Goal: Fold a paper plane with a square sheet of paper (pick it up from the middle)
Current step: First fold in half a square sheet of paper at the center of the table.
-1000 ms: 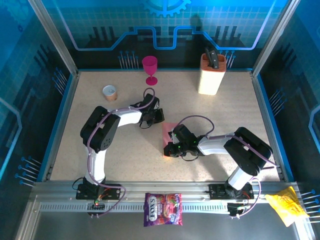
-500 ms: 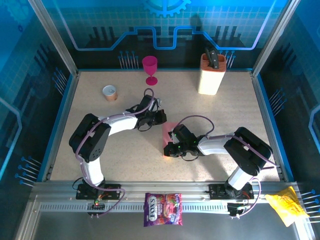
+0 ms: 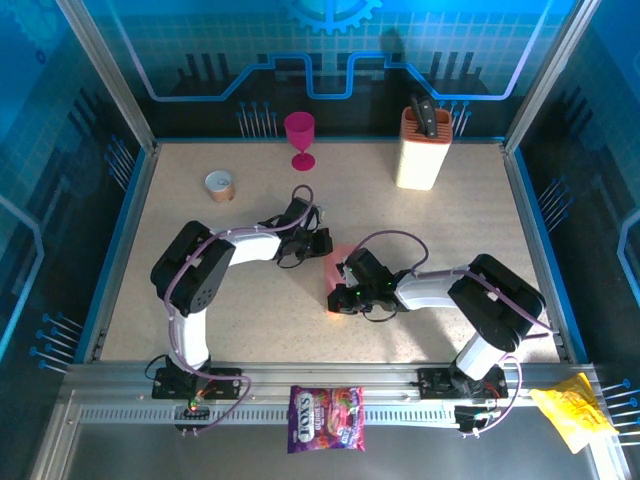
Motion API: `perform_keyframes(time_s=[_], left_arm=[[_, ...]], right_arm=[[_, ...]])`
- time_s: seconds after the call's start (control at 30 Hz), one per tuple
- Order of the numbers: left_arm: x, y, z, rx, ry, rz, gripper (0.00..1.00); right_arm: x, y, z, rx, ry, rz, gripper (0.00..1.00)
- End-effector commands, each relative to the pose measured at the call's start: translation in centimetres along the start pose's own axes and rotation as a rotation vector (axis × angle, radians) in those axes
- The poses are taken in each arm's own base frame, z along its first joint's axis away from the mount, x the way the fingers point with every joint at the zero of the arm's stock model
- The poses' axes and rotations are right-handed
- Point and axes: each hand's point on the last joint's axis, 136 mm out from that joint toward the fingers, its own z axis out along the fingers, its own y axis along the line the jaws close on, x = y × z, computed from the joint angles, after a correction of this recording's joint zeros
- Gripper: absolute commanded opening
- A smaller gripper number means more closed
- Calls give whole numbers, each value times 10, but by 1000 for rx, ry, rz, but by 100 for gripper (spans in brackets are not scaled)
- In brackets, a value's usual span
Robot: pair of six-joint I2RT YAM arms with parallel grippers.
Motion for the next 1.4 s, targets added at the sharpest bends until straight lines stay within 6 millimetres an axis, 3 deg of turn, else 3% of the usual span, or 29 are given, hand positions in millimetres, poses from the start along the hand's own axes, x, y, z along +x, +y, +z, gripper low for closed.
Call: perform_keyframes(time_s=[0.0,0.33,0.47,0.6,1.03,1.2,1.37], left_arm=[[9,12,10,-34,25,27,0],[19,28,16,-82,55,44,0],[21,30,16,-87,57,49,0],[21,31,16,-90,56,51,0],[24,32,16,-93,66,55,0],[25,33,15,-99,70,57,0],[26,36,15,-109,72,53,0]], right_arm=[[39,-41,-2,157,130,61,0],[-6,18,-29,8,12,-77,0],[-28,28,-45,-26,-63,-90,0],[-47,25,-52,-40,-107,-78,0],[-95,33,-20,-133,-180,-20,0],[-101,23,-4,-105,-172,16,0],[-92,1,13,-21,-109,56,0]])
